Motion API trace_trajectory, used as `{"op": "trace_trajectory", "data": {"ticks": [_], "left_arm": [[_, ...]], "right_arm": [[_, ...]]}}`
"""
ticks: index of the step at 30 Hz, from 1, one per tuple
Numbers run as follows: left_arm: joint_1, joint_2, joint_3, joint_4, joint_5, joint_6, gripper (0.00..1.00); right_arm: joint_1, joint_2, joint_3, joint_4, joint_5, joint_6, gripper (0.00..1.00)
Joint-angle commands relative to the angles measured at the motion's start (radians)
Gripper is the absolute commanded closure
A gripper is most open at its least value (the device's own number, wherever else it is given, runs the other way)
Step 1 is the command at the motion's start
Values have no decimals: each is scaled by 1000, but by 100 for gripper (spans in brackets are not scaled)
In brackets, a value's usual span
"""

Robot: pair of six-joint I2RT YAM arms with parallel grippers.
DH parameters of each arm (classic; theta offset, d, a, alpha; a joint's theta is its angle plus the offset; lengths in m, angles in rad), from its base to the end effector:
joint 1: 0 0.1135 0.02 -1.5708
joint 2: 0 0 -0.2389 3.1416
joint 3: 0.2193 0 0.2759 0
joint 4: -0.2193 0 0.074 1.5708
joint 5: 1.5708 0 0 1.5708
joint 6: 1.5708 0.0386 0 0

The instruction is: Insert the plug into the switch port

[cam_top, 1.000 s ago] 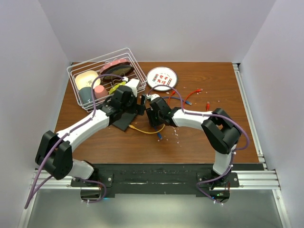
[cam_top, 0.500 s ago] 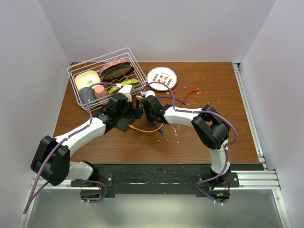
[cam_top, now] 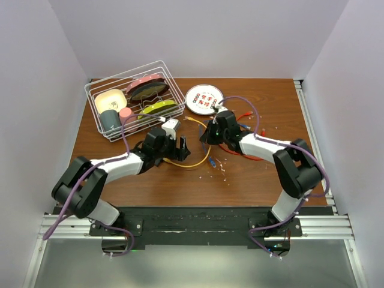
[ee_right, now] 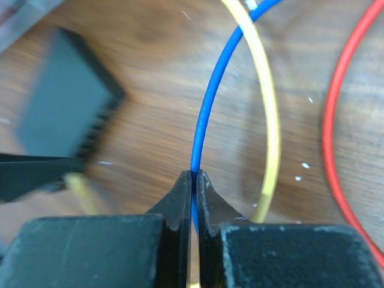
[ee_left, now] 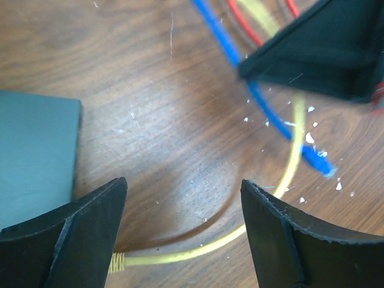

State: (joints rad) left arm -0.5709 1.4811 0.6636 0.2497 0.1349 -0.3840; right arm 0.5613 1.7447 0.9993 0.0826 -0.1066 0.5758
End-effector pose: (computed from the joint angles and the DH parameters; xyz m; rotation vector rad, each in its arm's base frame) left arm 0.2675 -0.1780 0.1357 0.2883 2.1971 -0.6907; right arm 0.3267 0.2103 0.1411 -0.0438 2.3325 0.7176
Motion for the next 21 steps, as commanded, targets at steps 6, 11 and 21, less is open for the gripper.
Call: {"op": "trace_trajectory", "data": {"ticks": [6,11,21], "left_arm": [[-52,113,-15,120,51,5,24],[-104,120,-15,120,31,20,24],[-214,58,-21,132,5,134,24]], "right_arm": [[-75,-174,-88,314,-235,216,100],[-132,-211,-145,494,-298,341,100],[-178,-217,-226,691,-239,441,100]]}}
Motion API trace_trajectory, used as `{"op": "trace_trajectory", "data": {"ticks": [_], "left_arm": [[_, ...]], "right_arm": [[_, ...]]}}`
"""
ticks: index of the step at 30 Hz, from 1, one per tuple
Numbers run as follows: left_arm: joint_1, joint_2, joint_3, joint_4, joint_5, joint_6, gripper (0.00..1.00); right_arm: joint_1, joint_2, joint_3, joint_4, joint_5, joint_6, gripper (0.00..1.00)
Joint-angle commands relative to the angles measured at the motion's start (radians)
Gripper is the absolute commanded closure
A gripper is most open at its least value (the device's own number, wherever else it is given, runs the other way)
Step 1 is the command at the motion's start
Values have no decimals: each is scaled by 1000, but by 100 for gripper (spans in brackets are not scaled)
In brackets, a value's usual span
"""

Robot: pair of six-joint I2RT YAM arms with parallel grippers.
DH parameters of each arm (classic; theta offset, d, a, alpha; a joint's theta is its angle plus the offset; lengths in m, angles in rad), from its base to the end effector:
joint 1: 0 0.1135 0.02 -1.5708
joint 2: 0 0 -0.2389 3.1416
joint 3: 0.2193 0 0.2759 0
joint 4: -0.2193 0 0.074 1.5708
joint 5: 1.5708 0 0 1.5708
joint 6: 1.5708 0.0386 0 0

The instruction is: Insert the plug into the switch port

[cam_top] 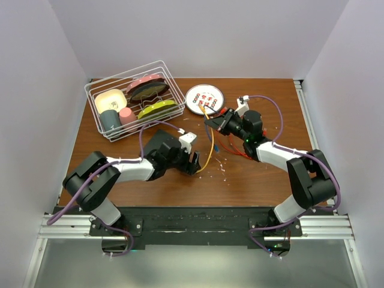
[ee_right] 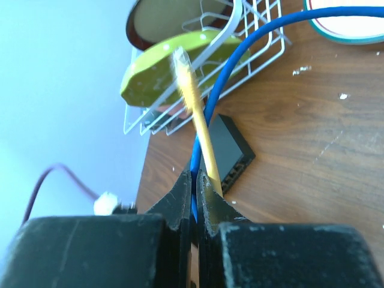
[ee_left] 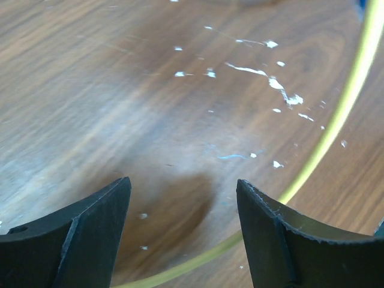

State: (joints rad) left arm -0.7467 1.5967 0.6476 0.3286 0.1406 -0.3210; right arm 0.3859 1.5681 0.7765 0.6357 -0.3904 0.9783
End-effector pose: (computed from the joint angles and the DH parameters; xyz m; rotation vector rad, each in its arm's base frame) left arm 0.2335 -0.2234 0.1031 0.5637 2.2164 -0.7369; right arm 0.3277 0.1490 0.1859 0.2453 1.8954 1.3051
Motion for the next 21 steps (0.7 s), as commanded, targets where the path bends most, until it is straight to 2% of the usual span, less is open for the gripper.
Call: {"op": "trace_trajectory", "data": {"ticks": [1,4,9,15,21], "left_arm": [[-42,-66,-8,59,2,72,24],[-51,-99,-22,93,8,65,23],[-51,-80,1,81,10,65,23],[-60,-47,35,20,-51,80,22],[-57,-127,23,-16,-125,60,20]], "right_arm": [[-1,-43,3,86,57,21,100],[-2,-42,6,48,94,-24,100],[-1,-8,-37,94,99,0,100],[-1,38,-85,294,41,131,100],[2,33,-105,144,12,108,100]]}}
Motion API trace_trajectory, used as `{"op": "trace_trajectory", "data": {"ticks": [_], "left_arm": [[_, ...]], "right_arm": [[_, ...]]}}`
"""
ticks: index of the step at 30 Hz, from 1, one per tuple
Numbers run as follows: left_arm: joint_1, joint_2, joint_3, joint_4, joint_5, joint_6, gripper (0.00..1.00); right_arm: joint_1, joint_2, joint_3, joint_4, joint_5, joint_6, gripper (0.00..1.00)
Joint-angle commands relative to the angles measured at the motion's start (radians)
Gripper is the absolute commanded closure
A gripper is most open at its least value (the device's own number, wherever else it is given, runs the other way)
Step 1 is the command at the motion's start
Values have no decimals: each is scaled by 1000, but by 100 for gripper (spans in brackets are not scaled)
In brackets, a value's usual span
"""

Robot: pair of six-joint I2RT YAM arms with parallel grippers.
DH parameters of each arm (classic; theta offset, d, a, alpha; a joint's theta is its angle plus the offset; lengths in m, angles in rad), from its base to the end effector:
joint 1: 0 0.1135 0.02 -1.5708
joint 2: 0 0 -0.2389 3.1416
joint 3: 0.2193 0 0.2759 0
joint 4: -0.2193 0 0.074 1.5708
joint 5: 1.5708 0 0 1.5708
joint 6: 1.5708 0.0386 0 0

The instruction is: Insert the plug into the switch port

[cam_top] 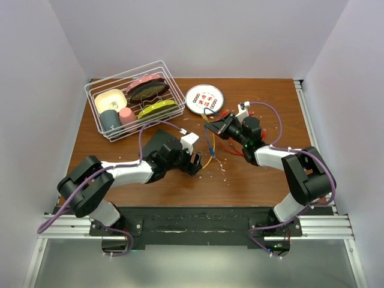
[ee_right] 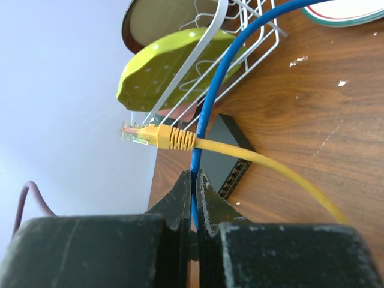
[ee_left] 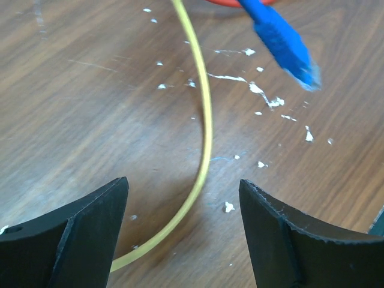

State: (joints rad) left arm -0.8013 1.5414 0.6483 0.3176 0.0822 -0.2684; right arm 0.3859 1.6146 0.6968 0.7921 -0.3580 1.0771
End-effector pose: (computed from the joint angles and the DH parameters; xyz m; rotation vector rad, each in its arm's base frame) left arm 0.2224 -0.2342 0.1189 0.6351 2.1376 -0.6962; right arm 0.3201 0.1447 0.1609 0.3532 1.8621 1.3542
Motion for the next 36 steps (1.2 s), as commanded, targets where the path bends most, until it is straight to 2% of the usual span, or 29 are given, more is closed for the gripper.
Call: {"op": "trace_trajectory", "data": {"ticks": [1,3,6,10,14,17,21,24,31,36], "left_arm": [[-1,-81,24,-14,-74,3,20],[4,-105,27,-37,-79,-15,20],[10,-130,28,-45,-75,-25,20],[11,-144,34,-55,-50,-29,20],[11,-141,39,-52,-29,-41,20],[14,-144,36,-46,-21,-51,20],[24,-152,30,-48,-12,-55,20],[34,-155,24,-49,-4,-55,20],[45,-173,13,-54,5,-61,20],[60,-188,11,-57,8,-69,20]], "right_arm": [[1,-12,-39,-23,-16,-3,100],[1,-4,-80,-86,20,-9,100],[1,2,-143,-83,62,-13,98],[2,-11,-168,-105,73,-32,60],[2,-56,-114,-236,77,-120,45],[1,-93,-44,-410,91,-236,41],[4,-108,62,-721,146,-416,37],[2,-85,105,-838,140,-502,37],[10,-33,72,-893,77,-533,39],[62,-7,86,-919,39,-548,41]]}}
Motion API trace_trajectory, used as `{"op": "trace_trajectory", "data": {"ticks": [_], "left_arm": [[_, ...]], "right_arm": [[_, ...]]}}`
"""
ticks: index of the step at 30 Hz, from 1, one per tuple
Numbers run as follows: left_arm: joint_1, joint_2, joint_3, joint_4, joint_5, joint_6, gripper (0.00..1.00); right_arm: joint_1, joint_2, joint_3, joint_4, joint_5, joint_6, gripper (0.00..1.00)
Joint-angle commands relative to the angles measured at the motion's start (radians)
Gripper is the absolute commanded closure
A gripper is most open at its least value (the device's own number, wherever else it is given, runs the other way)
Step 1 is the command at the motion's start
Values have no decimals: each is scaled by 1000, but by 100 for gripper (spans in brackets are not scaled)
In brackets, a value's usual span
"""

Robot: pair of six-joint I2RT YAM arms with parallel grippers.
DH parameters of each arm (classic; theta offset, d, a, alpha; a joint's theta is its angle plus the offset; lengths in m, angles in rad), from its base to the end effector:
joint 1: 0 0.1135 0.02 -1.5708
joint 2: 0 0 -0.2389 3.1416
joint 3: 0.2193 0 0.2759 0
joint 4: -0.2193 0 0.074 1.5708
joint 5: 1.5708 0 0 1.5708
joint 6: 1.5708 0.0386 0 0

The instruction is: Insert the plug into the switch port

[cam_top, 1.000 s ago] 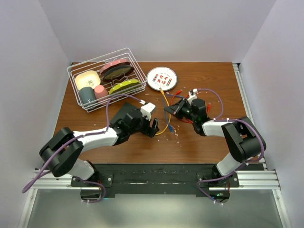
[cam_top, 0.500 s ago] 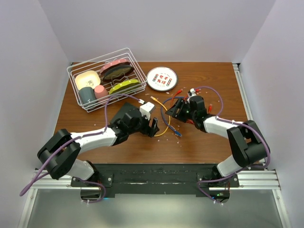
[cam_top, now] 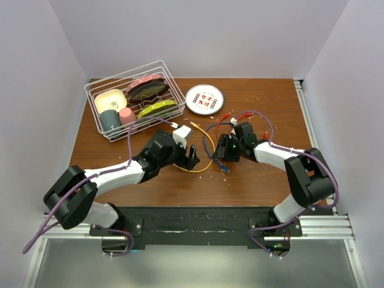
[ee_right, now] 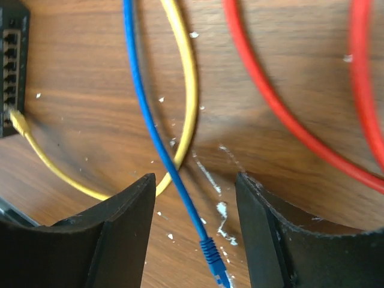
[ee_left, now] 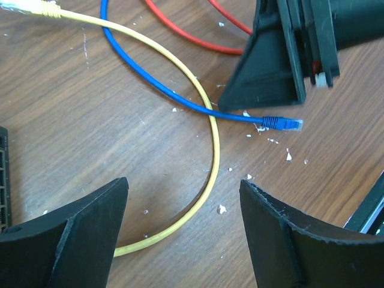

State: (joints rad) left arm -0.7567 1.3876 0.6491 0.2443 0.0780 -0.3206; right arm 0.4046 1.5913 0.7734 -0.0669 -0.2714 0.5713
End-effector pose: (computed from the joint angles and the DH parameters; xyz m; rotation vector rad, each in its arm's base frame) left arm 0.2270 -0.2185 0.1582 0.5135 2.0862 -0.7299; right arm 0.2931 0.1368 0.1108 0.0888 2.5624 0.7376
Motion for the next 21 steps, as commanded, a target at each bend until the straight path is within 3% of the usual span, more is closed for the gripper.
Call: {"op": "trace_trajectory", "data": {"ticks": [1,4,7,8,11,21], "left_arm": [[17,-35,11,18,16,-18,20],[20,-41,9,13,17,-20,20],[23,-58,6,4,14,-23,20],[25,-70,4,1,14,-24,20],[25,-96,-5,-5,12,-23,20],[25,-127,-39,84,172,-40,25]], "right_arm": [[54,21,15,-59,-54,-44,42],[97,50,33,-65,-71,-45,48],[135,79,50,-59,-80,-36,64],[140,85,53,-56,-86,-33,77],[145,91,53,-24,-129,-10,99],[143,73,46,272,-245,261,100]]}}
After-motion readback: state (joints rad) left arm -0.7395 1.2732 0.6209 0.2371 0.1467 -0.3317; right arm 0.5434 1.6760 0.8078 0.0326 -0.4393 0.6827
